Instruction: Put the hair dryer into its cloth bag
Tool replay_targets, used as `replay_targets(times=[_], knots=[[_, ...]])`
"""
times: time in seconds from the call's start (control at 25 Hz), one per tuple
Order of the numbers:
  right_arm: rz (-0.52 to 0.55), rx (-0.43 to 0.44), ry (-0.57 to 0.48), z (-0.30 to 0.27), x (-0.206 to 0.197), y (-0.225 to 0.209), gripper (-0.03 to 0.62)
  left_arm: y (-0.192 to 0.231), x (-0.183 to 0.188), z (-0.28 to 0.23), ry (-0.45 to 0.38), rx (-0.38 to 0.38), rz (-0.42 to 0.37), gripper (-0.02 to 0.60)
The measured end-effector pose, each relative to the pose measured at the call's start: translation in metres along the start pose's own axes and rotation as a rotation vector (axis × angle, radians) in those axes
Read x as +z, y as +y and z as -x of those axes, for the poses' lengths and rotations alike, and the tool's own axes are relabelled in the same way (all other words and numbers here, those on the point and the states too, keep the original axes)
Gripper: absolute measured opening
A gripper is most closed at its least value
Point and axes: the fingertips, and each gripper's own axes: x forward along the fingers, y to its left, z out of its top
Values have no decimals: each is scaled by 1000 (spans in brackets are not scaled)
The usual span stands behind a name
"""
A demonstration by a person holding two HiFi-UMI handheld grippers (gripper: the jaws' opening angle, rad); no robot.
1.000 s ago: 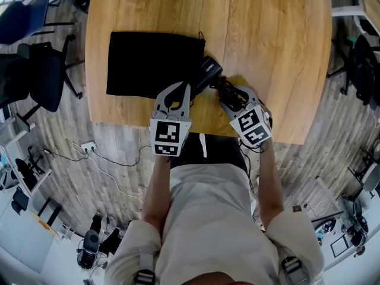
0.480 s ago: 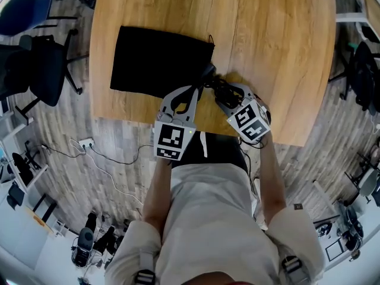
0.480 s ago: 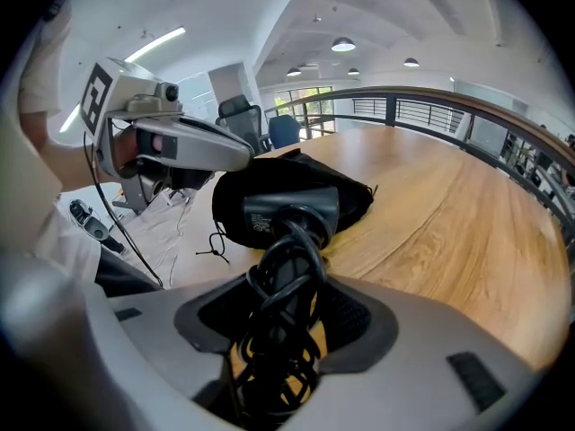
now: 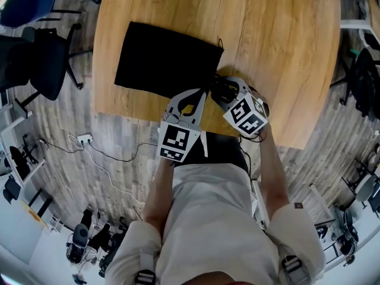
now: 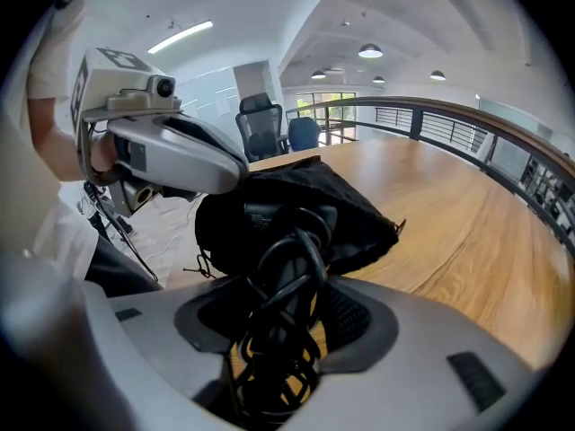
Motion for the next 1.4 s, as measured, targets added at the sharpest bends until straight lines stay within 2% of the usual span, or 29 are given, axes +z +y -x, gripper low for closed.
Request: replay_targets(times=[0.56,0.92,1.4], knots=[[122,30,-36,-25,23,-1,235,-4,-6,-1,5,-17,19,24],[194,28,-61,-39,24,0,238,-2,-22,-10,40,-7,23,25],[159,15,-52,-36,13,-4,288,-4,-22,-10,52,-17,-2,25]])
